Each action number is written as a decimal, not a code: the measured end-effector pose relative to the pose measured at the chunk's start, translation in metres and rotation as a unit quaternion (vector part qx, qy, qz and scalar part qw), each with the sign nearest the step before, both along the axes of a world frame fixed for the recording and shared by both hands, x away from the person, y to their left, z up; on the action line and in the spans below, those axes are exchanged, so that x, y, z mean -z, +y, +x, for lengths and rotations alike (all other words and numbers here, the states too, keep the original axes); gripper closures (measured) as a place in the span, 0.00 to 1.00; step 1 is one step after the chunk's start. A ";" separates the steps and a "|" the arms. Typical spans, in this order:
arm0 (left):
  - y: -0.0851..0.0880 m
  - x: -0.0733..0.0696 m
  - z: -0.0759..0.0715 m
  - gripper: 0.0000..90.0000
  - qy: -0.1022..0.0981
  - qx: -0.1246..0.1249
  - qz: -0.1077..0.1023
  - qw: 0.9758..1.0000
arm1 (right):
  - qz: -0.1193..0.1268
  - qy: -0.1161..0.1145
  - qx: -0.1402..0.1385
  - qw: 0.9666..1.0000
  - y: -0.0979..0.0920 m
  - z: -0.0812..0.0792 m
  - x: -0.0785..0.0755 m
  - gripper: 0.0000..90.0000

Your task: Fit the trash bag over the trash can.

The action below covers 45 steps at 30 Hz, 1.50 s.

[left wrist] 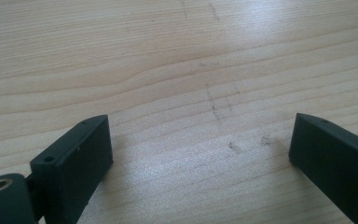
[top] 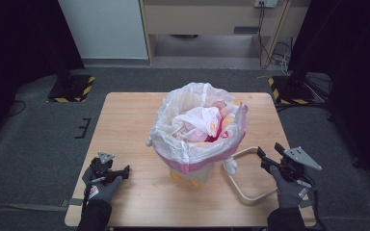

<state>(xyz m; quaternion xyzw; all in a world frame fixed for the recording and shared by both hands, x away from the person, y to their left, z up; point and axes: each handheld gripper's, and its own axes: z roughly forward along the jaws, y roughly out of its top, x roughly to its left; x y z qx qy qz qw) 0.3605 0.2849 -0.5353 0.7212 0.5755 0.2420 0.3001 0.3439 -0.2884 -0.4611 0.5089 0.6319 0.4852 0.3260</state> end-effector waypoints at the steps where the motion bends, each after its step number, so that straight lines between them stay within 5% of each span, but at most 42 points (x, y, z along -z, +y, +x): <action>1: 0.000 0.000 0.000 0.06 0.000 0.000 0.000 1.000 | -0.002 0.006 0.003 1.000 -0.003 0.000 0.005 0.32; 7: 0.000 0.000 0.000 0.06 0.000 -0.001 0.000 1.000 | -0.013 0.049 0.005 0.999 -0.018 0.000 0.027 0.33; 11: 0.000 0.000 0.000 0.06 0.001 -0.001 0.000 1.000 | -0.044 0.088 0.012 0.995 -0.027 0.001 0.042 0.32; 17: 0.000 0.000 -0.001 0.06 0.001 -0.001 0.000 1.000 | -0.041 0.135 0.013 0.990 -0.035 0.001 0.056 0.31; 23: -0.001 0.000 -0.001 0.06 0.001 0.000 0.000 1.000 | -0.043 0.165 0.016 0.985 -0.040 0.003 0.066 0.28; 27: 0.000 0.000 -0.001 0.05 0.001 0.000 0.000 1.000 | -0.033 0.166 0.021 0.985 -0.042 0.004 0.068 0.20; 29: 0.000 0.000 -0.001 0.05 0.001 0.000 0.000 1.000 | -0.016 0.166 0.026 0.986 -0.045 0.006 0.071 0.12; 31: 0.000 0.000 -0.001 0.05 0.001 0.000 0.000 1.000 | 0.004 0.188 0.034 0.982 -0.046 0.007 0.074 0.07; 38: 0.000 0.000 -0.001 0.05 0.001 0.001 0.000 1.000 | -0.004 0.201 0.031 0.979 -0.044 0.009 0.075 0.03; 40: 0.000 0.000 -0.001 0.05 0.001 0.001 0.000 1.000 | -0.002 0.199 0.029 0.979 -0.043 0.008 0.075 0.08; 42: 0.000 0.000 -0.001 0.05 0.001 0.001 0.000 1.000 | -0.009 0.201 0.019 0.979 -0.042 0.006 0.071 0.33; 45: 0.000 0.000 -0.001 0.05 0.001 0.001 0.000 1.000 | -0.030 0.193 0.017 0.981 -0.043 0.005 0.064 0.48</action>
